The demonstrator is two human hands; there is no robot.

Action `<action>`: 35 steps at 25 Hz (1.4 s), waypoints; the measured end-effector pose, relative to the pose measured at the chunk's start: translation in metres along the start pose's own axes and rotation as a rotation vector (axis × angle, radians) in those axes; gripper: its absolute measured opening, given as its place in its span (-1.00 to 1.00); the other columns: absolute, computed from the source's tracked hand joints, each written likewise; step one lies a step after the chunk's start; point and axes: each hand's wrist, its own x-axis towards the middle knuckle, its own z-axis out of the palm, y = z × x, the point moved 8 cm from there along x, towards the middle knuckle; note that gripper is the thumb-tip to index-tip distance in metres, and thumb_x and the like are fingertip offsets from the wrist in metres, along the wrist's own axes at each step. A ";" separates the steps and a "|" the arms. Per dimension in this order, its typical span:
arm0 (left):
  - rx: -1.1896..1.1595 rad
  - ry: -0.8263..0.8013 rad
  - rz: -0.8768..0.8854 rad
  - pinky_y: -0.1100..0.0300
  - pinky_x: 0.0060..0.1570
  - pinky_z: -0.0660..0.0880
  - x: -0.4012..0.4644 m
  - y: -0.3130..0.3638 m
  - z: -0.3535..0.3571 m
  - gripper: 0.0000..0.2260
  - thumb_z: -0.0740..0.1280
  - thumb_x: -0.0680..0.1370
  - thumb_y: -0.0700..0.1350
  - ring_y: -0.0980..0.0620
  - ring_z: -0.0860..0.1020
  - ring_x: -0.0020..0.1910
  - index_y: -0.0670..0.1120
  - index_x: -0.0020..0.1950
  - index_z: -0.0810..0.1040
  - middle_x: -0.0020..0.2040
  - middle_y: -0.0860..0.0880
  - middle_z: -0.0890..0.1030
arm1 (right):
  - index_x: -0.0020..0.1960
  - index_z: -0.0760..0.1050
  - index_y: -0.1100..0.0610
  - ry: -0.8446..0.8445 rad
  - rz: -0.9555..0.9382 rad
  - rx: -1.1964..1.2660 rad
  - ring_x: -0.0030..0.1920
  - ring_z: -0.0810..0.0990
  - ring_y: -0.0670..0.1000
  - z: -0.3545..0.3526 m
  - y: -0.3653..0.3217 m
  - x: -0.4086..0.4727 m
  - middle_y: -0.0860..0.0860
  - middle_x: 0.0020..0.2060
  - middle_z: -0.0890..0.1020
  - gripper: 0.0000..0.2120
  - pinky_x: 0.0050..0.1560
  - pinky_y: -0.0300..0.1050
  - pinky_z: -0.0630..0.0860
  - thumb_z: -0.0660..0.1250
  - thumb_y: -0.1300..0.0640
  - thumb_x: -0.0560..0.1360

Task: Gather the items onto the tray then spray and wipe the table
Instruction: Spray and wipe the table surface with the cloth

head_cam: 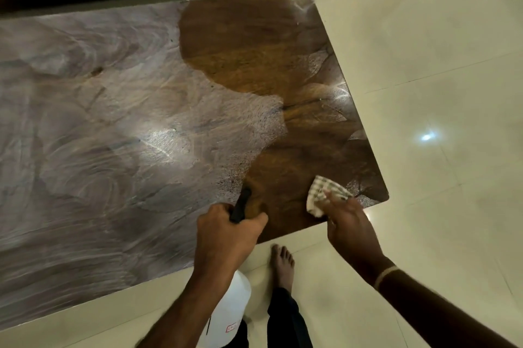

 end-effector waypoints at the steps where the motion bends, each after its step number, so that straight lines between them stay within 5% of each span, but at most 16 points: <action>1: 0.003 -0.006 0.000 0.17 -0.36 0.49 0.001 0.002 0.000 -0.77 0.49 0.36 0.01 0.00 0.57 -0.33 -0.10 -0.34 0.54 -0.32 -0.07 0.58 | 0.13 0.65 0.12 -0.023 -0.076 -0.017 0.16 0.57 0.20 -0.007 -0.006 -0.007 0.11 0.16 0.65 -0.58 0.12 0.11 0.60 0.38 0.45 0.34; 7: 0.022 0.103 0.127 0.04 -0.31 0.57 0.023 0.028 -0.015 -0.79 0.49 0.36 -0.01 -0.01 0.58 -0.35 -0.11 -0.29 0.56 -0.33 -0.09 0.59 | 0.17 0.63 0.11 0.153 0.425 0.174 0.16 0.59 0.16 -0.039 0.027 0.135 0.13 0.11 0.66 -0.57 0.25 -0.07 0.49 0.23 0.34 0.38; 9: 0.025 0.129 0.122 0.09 -0.44 0.47 0.030 0.037 -0.020 -0.75 0.48 0.37 0.00 -0.01 0.53 -0.41 -0.11 -0.34 0.51 -0.37 -0.09 0.55 | 0.20 0.61 0.13 0.115 0.332 0.206 0.17 0.54 0.20 -0.017 -0.026 0.151 0.17 0.13 0.63 -0.60 0.21 0.03 0.53 0.24 0.33 0.42; 13: -0.013 0.185 0.048 0.29 -0.49 0.29 0.037 0.044 -0.038 -0.74 0.46 0.38 -0.02 0.09 0.45 -0.47 -0.09 -0.37 0.45 -0.40 -0.02 0.47 | 0.21 0.61 0.05 -0.091 -0.256 0.065 0.17 0.50 0.19 0.003 -0.103 0.087 0.04 0.28 0.58 -0.60 0.08 0.09 0.58 0.27 0.34 0.44; 19: -0.022 0.189 0.078 0.29 -0.49 0.30 0.050 0.044 -0.039 -0.74 0.46 0.41 -0.03 0.09 0.44 -0.49 -0.10 -0.36 0.47 -0.42 0.00 0.46 | 0.19 0.62 0.05 0.080 0.232 0.064 0.17 0.56 0.19 -0.029 -0.031 0.213 0.13 0.13 0.66 -0.59 0.22 0.01 0.53 0.24 0.29 0.42; 21: -0.060 0.217 0.032 0.28 -0.48 0.34 0.053 0.042 -0.042 -0.73 0.46 0.40 -0.01 0.08 0.47 -0.48 -0.08 -0.37 0.44 -0.41 0.00 0.48 | 0.21 0.61 0.09 0.047 0.151 0.089 0.19 0.52 0.19 -0.019 -0.079 0.219 0.16 0.16 0.63 -0.59 0.20 0.04 0.53 0.18 0.27 0.44; 25: -0.096 0.213 -0.046 0.13 -0.33 0.58 0.065 0.035 -0.051 -0.74 0.50 0.37 0.10 -0.05 0.63 -0.35 -0.05 -0.27 0.54 -0.32 -0.09 0.63 | 0.27 0.58 0.03 -0.185 -0.297 0.061 0.24 0.45 0.18 -0.002 -0.122 0.131 0.06 0.33 0.54 -0.56 0.20 0.11 0.52 0.25 0.35 0.47; 31: -0.125 0.234 -0.058 0.18 -0.38 0.47 0.074 0.021 -0.061 -0.69 0.49 0.39 0.10 -0.02 0.55 -0.42 -0.06 -0.37 0.50 -0.42 -0.03 0.54 | 0.18 0.64 0.05 0.071 0.170 0.054 0.18 0.55 0.22 -0.026 -0.068 0.227 0.17 0.12 0.65 -0.59 0.20 -0.02 0.49 0.26 0.33 0.42; 35: -0.140 0.247 -0.037 0.06 -0.30 0.62 0.069 0.022 -0.069 -0.73 0.50 0.35 0.09 -0.06 0.62 -0.36 -0.06 -0.36 0.56 -0.39 -0.06 0.60 | 0.24 0.58 0.09 -0.098 -0.161 0.106 0.22 0.49 0.16 0.005 -0.166 0.174 0.15 0.22 0.59 -0.63 0.17 0.03 0.52 0.27 0.33 0.49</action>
